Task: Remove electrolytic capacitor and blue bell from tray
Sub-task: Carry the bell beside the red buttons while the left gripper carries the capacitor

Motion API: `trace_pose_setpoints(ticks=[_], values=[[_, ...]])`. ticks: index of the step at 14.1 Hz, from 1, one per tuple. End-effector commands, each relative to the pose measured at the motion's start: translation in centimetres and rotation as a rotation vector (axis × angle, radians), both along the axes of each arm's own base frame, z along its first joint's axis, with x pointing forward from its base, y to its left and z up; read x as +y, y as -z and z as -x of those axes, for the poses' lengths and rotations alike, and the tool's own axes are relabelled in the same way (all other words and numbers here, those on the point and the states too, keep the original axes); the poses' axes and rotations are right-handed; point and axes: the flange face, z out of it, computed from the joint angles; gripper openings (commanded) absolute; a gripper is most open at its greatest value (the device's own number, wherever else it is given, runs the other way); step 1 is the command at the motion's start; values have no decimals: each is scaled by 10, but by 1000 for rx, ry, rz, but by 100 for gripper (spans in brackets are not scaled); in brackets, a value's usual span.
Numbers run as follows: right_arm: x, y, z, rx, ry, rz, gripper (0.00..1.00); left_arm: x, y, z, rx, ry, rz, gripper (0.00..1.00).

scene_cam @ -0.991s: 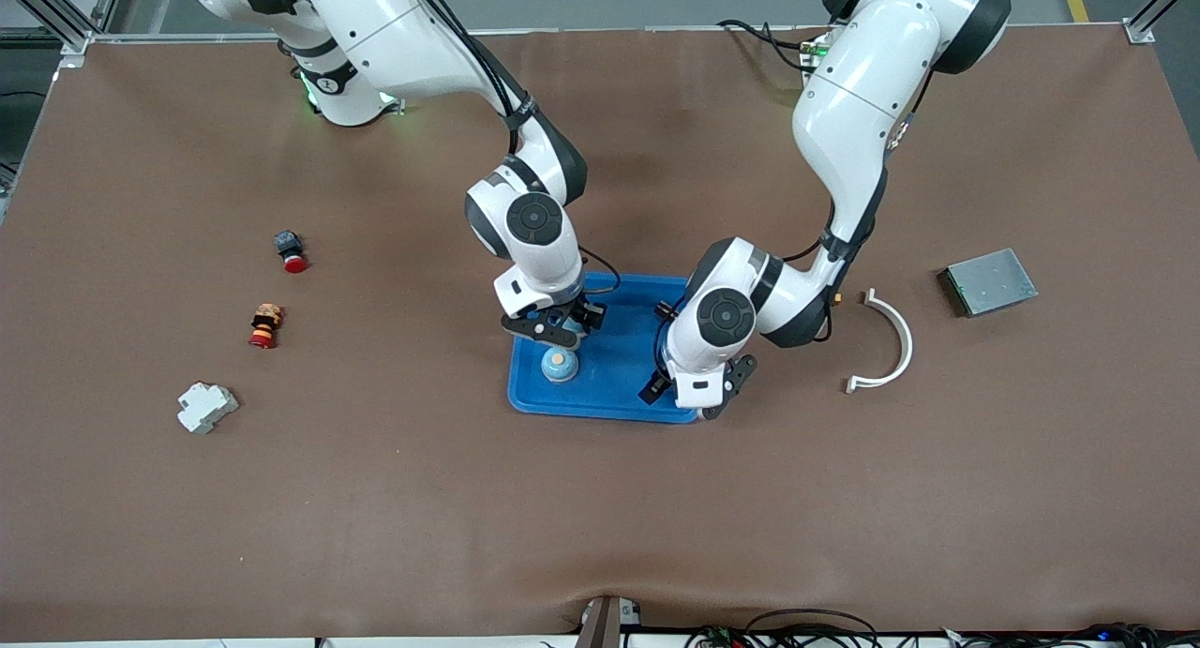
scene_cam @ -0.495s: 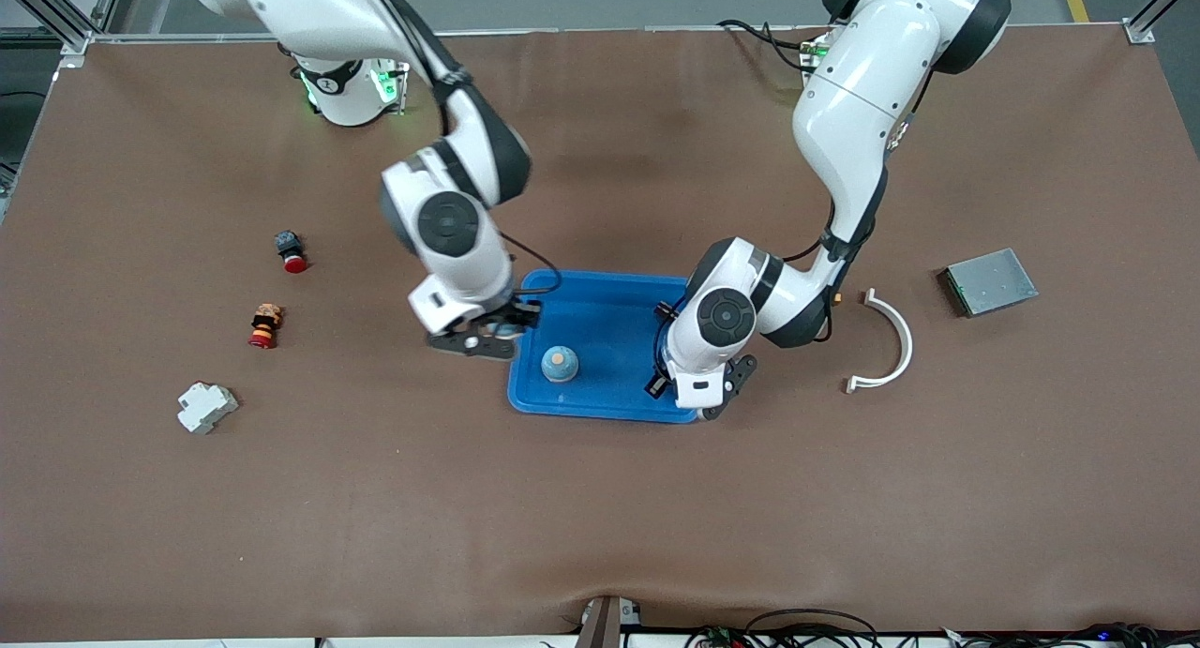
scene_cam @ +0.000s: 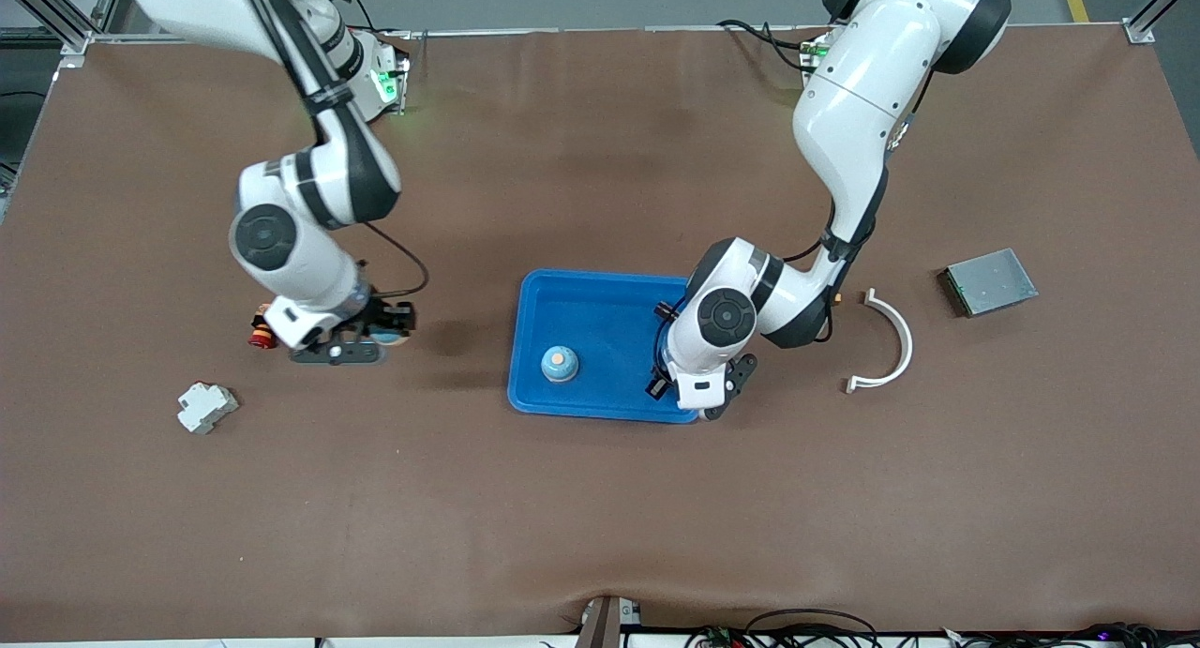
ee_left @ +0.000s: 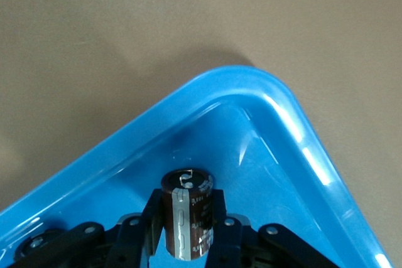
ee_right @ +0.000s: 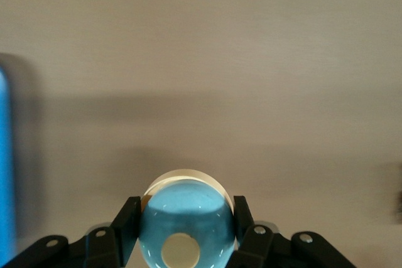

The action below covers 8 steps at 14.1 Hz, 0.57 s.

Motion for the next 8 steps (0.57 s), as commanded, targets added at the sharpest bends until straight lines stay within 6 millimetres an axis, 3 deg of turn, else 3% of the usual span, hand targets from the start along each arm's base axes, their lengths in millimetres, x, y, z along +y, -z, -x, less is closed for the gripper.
trace_pose_setpoints(ticks=[1, 5, 8], values=[[-23, 0, 22, -23, -30, -27, 0, -2, -22, -6, -30, -16, 0, 6], [-38, 26, 29, -105, -26, -35, 0, 8, -57, -12, -24, -25, -1, 7], [-45, 46, 28, -98, -11, -31, 0, 40, -92, -21, 18, -24, -28, 7]])
